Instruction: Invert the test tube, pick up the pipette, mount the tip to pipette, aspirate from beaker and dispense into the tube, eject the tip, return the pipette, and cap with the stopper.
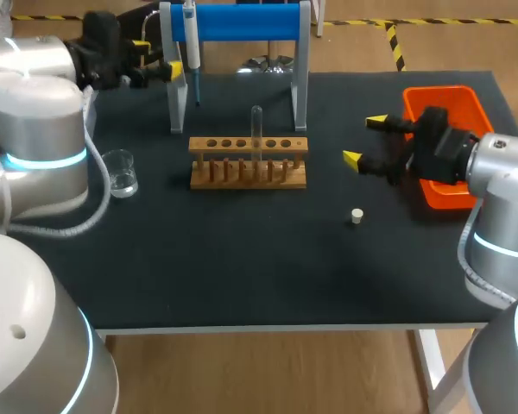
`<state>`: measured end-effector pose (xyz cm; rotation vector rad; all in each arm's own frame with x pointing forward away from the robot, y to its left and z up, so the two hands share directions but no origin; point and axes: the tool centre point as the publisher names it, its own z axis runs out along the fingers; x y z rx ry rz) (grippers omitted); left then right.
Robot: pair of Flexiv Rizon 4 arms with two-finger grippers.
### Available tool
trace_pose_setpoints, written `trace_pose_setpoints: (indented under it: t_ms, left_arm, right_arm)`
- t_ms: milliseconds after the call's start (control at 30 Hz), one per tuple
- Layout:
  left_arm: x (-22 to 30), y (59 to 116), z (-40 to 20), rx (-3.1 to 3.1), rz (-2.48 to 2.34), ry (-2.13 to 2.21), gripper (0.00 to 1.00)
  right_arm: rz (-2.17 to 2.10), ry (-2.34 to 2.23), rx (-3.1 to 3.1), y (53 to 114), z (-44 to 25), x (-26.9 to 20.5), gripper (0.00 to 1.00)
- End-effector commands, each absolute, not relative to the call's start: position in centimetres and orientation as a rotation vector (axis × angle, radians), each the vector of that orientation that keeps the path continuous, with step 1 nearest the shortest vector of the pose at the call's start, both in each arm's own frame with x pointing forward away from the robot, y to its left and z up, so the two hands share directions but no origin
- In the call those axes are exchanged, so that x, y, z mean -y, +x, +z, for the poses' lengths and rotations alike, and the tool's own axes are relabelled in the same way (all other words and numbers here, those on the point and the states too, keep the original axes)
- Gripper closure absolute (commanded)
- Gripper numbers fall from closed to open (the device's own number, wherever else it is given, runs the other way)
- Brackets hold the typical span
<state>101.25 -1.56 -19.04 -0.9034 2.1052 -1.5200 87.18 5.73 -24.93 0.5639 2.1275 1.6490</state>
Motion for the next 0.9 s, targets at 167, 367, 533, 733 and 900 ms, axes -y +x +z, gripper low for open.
trace_pose_setpoints:
  t_ms: [167,367,533,733,900]
  left_arm:
    - [4.6,93.2,-21.2,-2.001,-1.561,-0.829,0.0]
    - [6.0,90.5,-22.3,-2.034,-1.557,-0.793,0.0]
    - [6.6,89.2,-22.6,-2.038,-1.55,-0.764,0.0]
    - [6.6,88.6,-23.4,-2.057,-1.542,-0.773,0.0]
    - [6.7,88.4,-24.0,-2.105,-1.529,-0.781,0.0]
  right_arm:
    - [1.648,0.565,-2.127,87.1,-24.9,-5.7,0.0]
    - [1.648,0.565,-2.127,87.1,-24.9,-5.7,0.0]
    - [1.648,0.565,-2.127,87.1,-24.9,-5.7,0.0]
    - [1.648,0.565,-2.127,87.1,-24.9,-5.7,0.0]
    - [1.648,0.565,-2.127,87.1,-24.9,-5.7,0.0]
